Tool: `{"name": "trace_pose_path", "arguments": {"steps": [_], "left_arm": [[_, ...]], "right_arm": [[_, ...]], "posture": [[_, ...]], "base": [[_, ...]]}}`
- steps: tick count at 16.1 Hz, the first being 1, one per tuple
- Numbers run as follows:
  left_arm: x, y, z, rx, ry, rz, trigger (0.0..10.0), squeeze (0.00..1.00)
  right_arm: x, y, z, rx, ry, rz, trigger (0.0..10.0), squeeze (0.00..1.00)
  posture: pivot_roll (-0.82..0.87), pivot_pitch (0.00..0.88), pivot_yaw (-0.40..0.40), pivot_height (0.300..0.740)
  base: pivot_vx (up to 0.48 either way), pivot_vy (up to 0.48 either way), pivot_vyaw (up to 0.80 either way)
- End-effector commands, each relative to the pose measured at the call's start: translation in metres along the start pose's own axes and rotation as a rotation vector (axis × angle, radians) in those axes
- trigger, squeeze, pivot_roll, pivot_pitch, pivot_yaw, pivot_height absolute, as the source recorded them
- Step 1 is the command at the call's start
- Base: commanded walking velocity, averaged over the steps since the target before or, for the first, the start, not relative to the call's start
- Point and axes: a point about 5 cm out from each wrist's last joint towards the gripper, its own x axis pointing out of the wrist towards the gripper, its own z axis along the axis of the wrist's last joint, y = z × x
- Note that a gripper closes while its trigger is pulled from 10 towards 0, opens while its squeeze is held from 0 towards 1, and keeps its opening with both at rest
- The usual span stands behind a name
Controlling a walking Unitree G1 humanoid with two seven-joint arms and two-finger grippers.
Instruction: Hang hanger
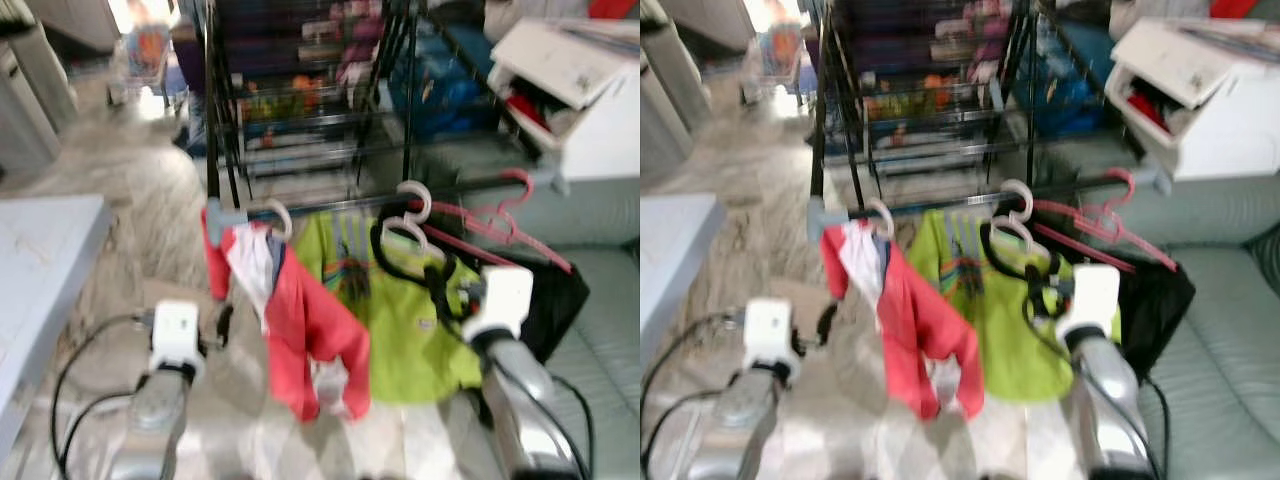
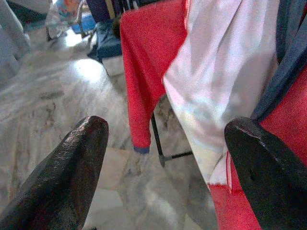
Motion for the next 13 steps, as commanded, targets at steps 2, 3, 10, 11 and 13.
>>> {"name": "trace_pose_path", "arguments": {"steps": [2,3,10,11,13], "left_arm": [[-0.009,0.003,0.002,0.029,0.006,0.019,10.0,0.0],[-0.011,0.0,0.002,0.037,0.007,0.019,10.0,0.0],[-0.012,-0.005,0.007,0.027,-0.013,0.042,10.0,0.0],[-0.012,-0.006,0.007,0.022,-0.011,0.043,10.0,0.0],[-0.012,-0.007,0.007,0.013,-0.004,0.038,10.0,0.0]], "right_arm": [[-0.012,0.005,-0.001,-0.017,0.006,0.025,10.0,1.0],[-0.012,0.009,-0.002,-0.014,0.008,0.031,10.0,1.0],[-0.012,0.007,0.001,-0.04,0.012,0.038,10.0,0.23],[-0.013,0.007,0.0,-0.043,0.017,0.038,10.0,0.0],[-0.013,0.006,-0.001,-0.044,0.021,0.035,10.0,0.0]], "posture": [[0.0,0.0,0.025,0.74],[0.0,0.0,0.022,0.74],[0.0,0.0,0.014,0.74],[-0.01,0.0,0.015,0.74],[-0.01,0.0,0.016,0.74]], "base": [[0.0,0.0,0.0],[0.0,0.0,0.0],[0.0,0.0,0.07],[0.0,0.0,0.0],[0.0,0.0,0.0]]}}
